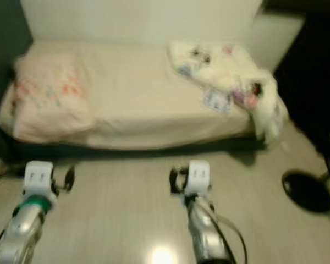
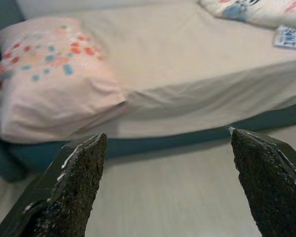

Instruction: Clean up the room

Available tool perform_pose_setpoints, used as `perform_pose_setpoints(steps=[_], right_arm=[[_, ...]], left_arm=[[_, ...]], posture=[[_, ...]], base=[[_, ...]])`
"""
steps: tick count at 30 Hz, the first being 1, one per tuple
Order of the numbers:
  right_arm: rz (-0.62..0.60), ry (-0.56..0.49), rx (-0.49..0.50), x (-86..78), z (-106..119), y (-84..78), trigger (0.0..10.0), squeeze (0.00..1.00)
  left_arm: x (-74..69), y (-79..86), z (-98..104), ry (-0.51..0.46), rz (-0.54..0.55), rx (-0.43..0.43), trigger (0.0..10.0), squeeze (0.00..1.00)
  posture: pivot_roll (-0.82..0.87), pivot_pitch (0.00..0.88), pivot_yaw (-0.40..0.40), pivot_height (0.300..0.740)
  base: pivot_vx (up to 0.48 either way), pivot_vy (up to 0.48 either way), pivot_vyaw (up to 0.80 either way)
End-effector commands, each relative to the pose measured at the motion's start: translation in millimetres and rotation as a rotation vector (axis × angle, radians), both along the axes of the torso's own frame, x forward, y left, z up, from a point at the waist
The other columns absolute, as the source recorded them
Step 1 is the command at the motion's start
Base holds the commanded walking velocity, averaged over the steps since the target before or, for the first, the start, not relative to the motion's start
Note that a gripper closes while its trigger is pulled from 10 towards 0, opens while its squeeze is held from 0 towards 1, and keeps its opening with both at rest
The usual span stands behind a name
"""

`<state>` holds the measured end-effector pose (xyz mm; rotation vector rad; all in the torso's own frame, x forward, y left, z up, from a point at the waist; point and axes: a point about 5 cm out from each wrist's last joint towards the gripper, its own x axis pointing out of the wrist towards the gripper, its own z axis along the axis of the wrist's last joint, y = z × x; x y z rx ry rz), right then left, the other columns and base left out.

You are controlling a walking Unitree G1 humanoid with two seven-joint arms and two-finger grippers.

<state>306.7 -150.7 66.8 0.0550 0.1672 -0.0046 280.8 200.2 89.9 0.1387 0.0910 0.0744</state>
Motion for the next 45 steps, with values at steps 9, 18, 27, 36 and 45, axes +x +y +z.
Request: perform_pose_setpoints(steps=[9,18,27,36,45], right_arm=[[0.014,0.063,0.000,-0.7,-9,7.7,10.0,0.00],[-0.007,0.072,0.007,0.2,-10,7.5,10.0,0.00],[-0.024,0.053,0.031,2.1,-8,7.3,10.0,0.00],[-0.022,0.034,0.034,2.3,-5,5.0,10.0,0.00],[-0.025,0.040,0.067,3.3,-5,3.8,10.0,0.00]], left_arm=[[3.2,-0.1,-1,0.007,-0.004,-0.029,10.0,0.00],[7.8,-1.2,2,0.003,-0.016,-0.030,10.0,0.00],[11.2,-1.4,5,-0.002,-0.021,-0.027,10.0,0.00],[13.0,-1.2,9,-0.006,-0.038,-0.011,10.0,0.00],[15.4,0.7,10,-0.011,-0.031,-0.011,10.0,0.00]], posture=[[0.11,0.000,-0.023,0.740],[0.11,0.000,-0.013,0.740],[0.11,0.000,-0.009,0.740],[0.13,0.000,-0.008,0.740],[0.13,0.000,-0.010,0.740]], base=[[0.029,0.000,0.00],[0.308,0.000,0.00],[0.327,0.000,0.00],[0.330,0.000,0.00],[0.329,0.000,-0.71]])
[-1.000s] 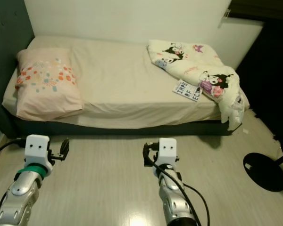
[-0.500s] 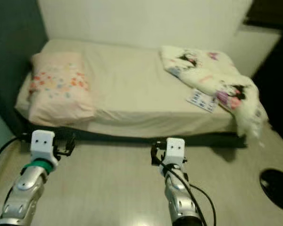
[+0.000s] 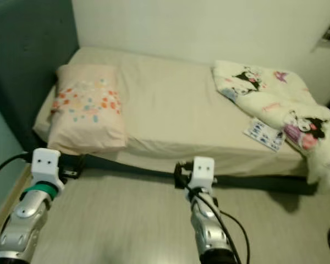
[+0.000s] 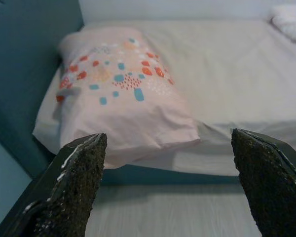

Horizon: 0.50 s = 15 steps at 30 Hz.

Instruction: Clean up the room

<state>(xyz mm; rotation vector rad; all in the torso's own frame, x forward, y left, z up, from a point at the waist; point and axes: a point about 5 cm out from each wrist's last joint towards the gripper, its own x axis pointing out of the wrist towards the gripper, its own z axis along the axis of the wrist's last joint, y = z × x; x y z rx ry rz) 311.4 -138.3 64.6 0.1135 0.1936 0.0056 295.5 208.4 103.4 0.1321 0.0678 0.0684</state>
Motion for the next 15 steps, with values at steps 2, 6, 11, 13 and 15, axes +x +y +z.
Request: perform_pose_setpoints(steps=[2,6,11,13,15], right_arm=[[-0.031,0.014,0.007,-1.1,-2.8,-8.7,10.0,0.00],[-0.043,0.017,0.013,-1.7,-4.0,-11.5,10.0,0.00],[-0.054,0.025,0.006,-2.7,-6.3,-13.5,10.0,0.00],[-0.061,0.030,-0.009,-3.2,-7.7,-14.9,10.0,0.00],[-0.062,0.030,-0.015,-3.3,-7.9,-15.2,10.0,0.00]], left_arm=[[0.5,-8.1,-3.4,0.013,-0.025,-0.005,10.0,0.00],[0.0,-8.4,-3.9,0.017,-0.029,-0.007,10.0,0.00],[0.1,-8.2,-3.7,0.018,-0.032,-0.007,10.0,0.00],[0.2,-8.4,-3.5,0.019,-0.034,-0.006,10.0,0.00],[0.3,-8.4,-3.6,0.019,-0.035,-0.006,10.0,0.00]], posture=[[0.13,0.000,-0.010,0.740],[0.13,0.000,-0.005,0.740],[0.13,0.000,-0.005,0.740],[0.13,0.000,-0.001,0.740],[0.13,0.000,-0.001,0.740]], base=[[0.317,0.000,-0.80],[0.317,0.000,-0.80],[0.316,0.000,-0.80],[0.317,0.000,-0.40],[0.319,0.000,0.00]])
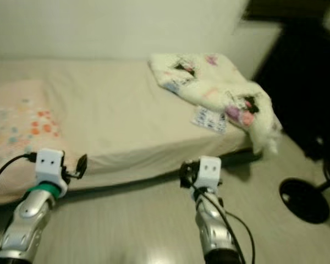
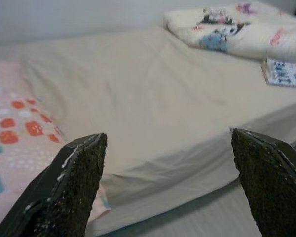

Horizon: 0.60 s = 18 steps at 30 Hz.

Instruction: Clean up the room

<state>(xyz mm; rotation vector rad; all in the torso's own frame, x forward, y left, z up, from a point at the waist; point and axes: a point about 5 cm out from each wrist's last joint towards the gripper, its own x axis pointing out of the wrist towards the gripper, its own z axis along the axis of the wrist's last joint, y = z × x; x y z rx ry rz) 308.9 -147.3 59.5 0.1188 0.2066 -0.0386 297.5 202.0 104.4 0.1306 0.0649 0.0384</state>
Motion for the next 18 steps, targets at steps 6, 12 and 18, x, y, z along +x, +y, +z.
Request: perform_pose_setpoints(steps=[6,12,18], right_arm=[[-0.045,0.013,-0.002,-2.1,-5,-6.9,10.0,0.00],[-0.119,0.010,0.044,-1.9,-8,-9.6,10.0,0.00],[-0.152,0.003,0.063,-1.7,-7,-9.6,10.0,0.00]], left_arm=[[-0.9,-8.3,-4,0.025,-0.042,0.002,10.0,0.00],[10.4,-11.3,8,0.009,-0.082,0.013,10.0,0.00],[18.5,-7.5,16,-0.002,-0.085,0.010,10.0,0.00]], posture=[[0.16,0.000,0.045,0.740],[0.18,0.000,0.088,0.740],[0.18,0.000,0.105,0.740]], base=[[0.316,0.000,0.00],[0.317,0.000,0.00],[0.314,0.000,0.00]])
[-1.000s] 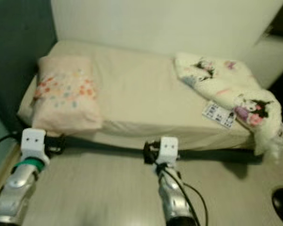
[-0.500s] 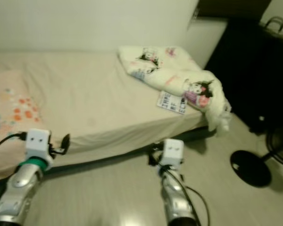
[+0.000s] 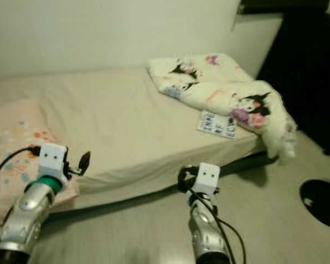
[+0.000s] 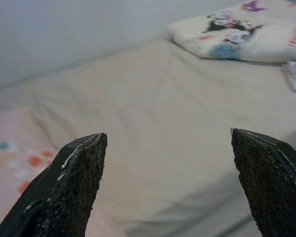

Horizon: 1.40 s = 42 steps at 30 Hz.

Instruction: Clean up the room

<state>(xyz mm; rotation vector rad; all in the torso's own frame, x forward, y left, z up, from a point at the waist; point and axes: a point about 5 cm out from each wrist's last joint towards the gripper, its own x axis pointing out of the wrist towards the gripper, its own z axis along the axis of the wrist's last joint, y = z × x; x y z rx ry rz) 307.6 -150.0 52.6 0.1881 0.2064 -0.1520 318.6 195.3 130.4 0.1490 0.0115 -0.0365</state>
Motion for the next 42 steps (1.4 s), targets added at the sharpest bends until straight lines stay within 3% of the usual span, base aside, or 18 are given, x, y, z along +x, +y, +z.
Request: perform_pose_setpoints(steps=[1,16,22,31,42], right_arm=[[-0.034,-0.004,0.006,-0.5,0,-6.4,10.0,0.00],[0.060,0.005,-0.086,3.5,0,-0.6,10.0,0.00],[0.060,0.009,-0.084,3.6,0,-0.2,10.0,0.00],[0.050,0.028,-0.061,-0.8,-6,-0.7,10.0,0.00],[0.071,0.017,-0.088,6.6,0,1.1,10.0,0.00]], left_arm=[[-0.9,0.4,-9,0.044,-0.003,-0.011,10.0,0.00],[0.9,-6.6,-16,0.057,0.007,-0.052,10.0,0.00],[1.7,-7.1,-15,0.056,0.004,-0.052,10.0,0.00],[2.0,-6.9,-16,0.055,0.005,-0.042,10.0,0.00],[6.2,-9.7,-15,0.048,0.048,-0.042,10.0,0.00]], posture=[[0.17,0.000,0.106,0.740],[0.15,0.000,0.086,0.740],[0.15,0.000,0.086,0.740],[0.15,0.000,0.079,0.740],[0.12,0.000,0.064,0.740]], base=[[0.311,0.000,0.00],[0.313,0.000,0.05],[0.316,0.000,0.80],[0.292,0.000,0.00],[0.000,0.000,0.00]])
